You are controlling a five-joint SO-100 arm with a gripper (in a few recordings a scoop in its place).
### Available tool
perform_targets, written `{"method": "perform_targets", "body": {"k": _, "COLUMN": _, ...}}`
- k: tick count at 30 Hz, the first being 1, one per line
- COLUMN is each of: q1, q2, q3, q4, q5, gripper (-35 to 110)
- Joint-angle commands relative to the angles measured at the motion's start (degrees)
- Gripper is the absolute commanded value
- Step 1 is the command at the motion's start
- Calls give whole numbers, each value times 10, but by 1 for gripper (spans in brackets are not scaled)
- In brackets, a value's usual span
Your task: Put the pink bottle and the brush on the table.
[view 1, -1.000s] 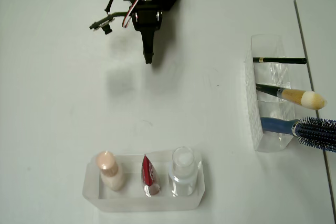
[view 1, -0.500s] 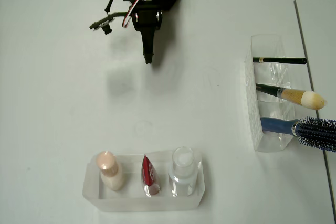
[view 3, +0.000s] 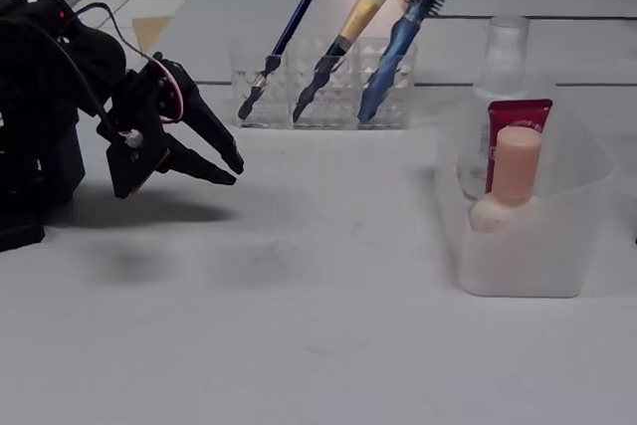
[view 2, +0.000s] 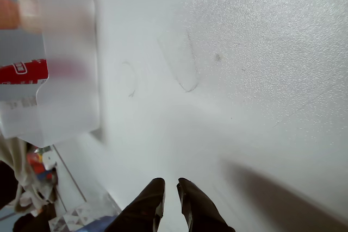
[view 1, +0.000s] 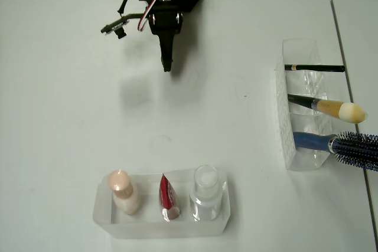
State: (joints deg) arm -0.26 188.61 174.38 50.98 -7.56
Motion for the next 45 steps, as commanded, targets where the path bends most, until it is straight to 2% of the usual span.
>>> {"method": "perform_targets", "body": {"k": 1, "q1": -3, "q2": 13, "q3": 1, "q4": 4, "q5": -7, "gripper": 0}}
{"method": "perform_targets", "body": {"k": 14, "q1": -3, "q2": 13, "q3": -3, "q4": -11, "q5": -8, "gripper": 0}}
{"method": "perform_targets", "body": {"k": 21, "q1": 4, "q2": -8, "q3": -47, "q4": 6, "q5": -54, "gripper": 0}}
{"method": "perform_targets", "body": {"k": 38, "q1": 11, "q2": -35, "q3": -102, "q4": -67, "q5": -235, "gripper": 0}}
{"method": "perform_targets", "body": {"k": 45, "q1": 53, "q2": -53, "q3": -105, "q4": -94, "q5": -352, "gripper": 0}}
